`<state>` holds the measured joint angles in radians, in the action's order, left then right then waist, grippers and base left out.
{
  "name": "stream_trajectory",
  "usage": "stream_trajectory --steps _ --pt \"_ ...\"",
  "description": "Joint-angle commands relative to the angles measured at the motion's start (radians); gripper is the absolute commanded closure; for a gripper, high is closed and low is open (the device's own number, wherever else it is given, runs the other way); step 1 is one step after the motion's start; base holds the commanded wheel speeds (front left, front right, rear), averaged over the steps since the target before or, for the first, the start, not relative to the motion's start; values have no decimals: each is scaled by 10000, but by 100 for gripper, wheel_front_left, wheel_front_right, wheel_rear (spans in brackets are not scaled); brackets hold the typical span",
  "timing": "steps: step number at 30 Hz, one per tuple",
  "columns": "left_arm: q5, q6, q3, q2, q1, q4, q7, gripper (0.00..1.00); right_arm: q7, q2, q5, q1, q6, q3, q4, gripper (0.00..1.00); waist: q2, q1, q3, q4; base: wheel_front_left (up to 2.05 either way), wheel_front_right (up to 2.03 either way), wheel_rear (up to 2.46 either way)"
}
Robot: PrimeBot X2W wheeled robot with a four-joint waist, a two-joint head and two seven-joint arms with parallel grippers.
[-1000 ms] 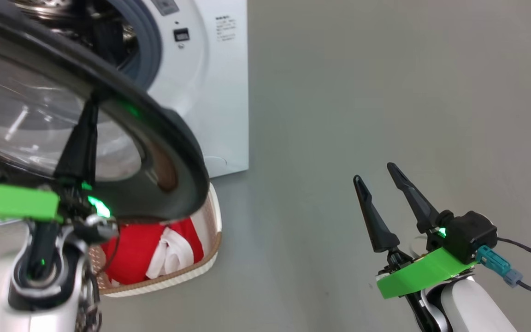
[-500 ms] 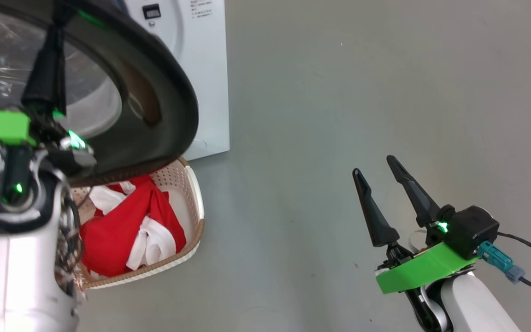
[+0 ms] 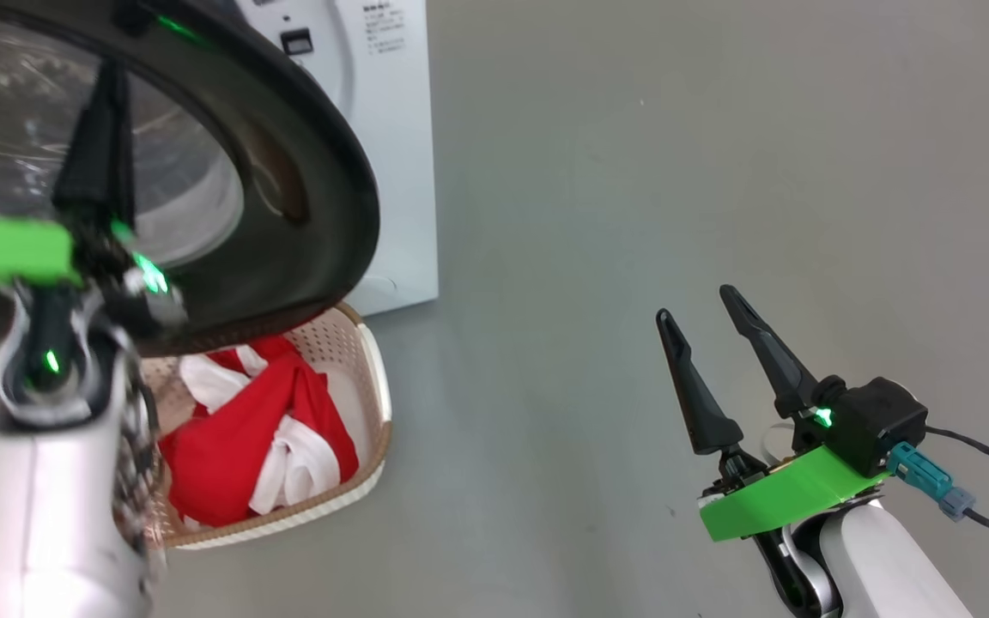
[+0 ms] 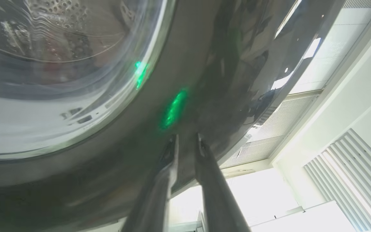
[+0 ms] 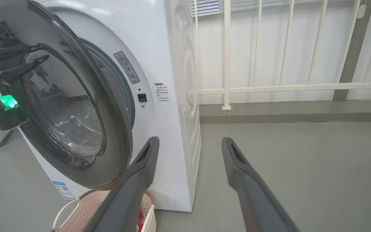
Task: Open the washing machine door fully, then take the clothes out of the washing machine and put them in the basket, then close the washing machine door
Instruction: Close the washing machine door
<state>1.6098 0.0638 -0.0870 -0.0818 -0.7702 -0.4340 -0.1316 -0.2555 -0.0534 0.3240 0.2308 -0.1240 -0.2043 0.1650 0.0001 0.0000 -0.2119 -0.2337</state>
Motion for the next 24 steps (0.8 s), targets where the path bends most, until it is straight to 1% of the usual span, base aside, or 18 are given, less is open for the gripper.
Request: stream_trajectory --steps 1,3,6,8,9,11,13,15,18,21,23,24 --pt "-54 229 -159 -295 657 485 -102 0 -63 32 24 -23 -67 -191 -190 0 -1 0 398 312 0 0 0" --pt "-154 318 -121 -316 1202 823 -117 0 -63 32 14 -77 -67 -220 -161 0 -1 0 588 488 0 0 0" --pt "-665 423 -15 -548 2063 1398 45 0 -63 32 -8 -140 -67 -261 -120 0 -1 0 853 770 0 0 0" --pt "-1301 501 -3 -761 2636 1870 522 0 -63 32 -11 -200 -67 -240 -95 0 -1 0 1023 964 0 0 0" --pt "-1301 501 -3 -761 2636 1870 522 0 -63 32 -11 -200 -67 -240 -95 0 -1 0 1023 964 0 0 0" --pt "-2028 558 41 -987 3218 2314 1037 0 -63 32 -22 -285 -67 -196 -70 0 -1 0 1188 1158 0 0 0" --pt "-3032 597 194 -1293 3847 2738 1646 0 -63 32 -39 -378 -67 -197 -50 0 -1 0 1353 1337 0 0 0" --pt "-4381 612 456 -1696 4530 3095 2354 0 -63 32 -47 -466 -67 -160 -45 0 -1 0 1514 1504 0 0 0" --pt "-5994 516 725 -2034 5484 3524 3246 0 -63 32 -71 -591 -67 -93 -47 0 -1 0 1722 1727 0 0 0" --pt "-7386 443 898 -2306 6253 3919 3682 0 -63 32 -70 -692 -67 -40 -82 0 -1 0 1880 1924 0 0 0" --pt "-8755 268 1073 -2614 6740 4187 3834 0 -63 32 -73 -763 -67 -11 -85 0 -1 0 1977 1995 0 0 0" --pt "-9658 59 1092 -2540 7172 4419 3903 0 -63 32 -68 -827 -67 26 -126 0 -1 0 2064 2023 0 0 0"
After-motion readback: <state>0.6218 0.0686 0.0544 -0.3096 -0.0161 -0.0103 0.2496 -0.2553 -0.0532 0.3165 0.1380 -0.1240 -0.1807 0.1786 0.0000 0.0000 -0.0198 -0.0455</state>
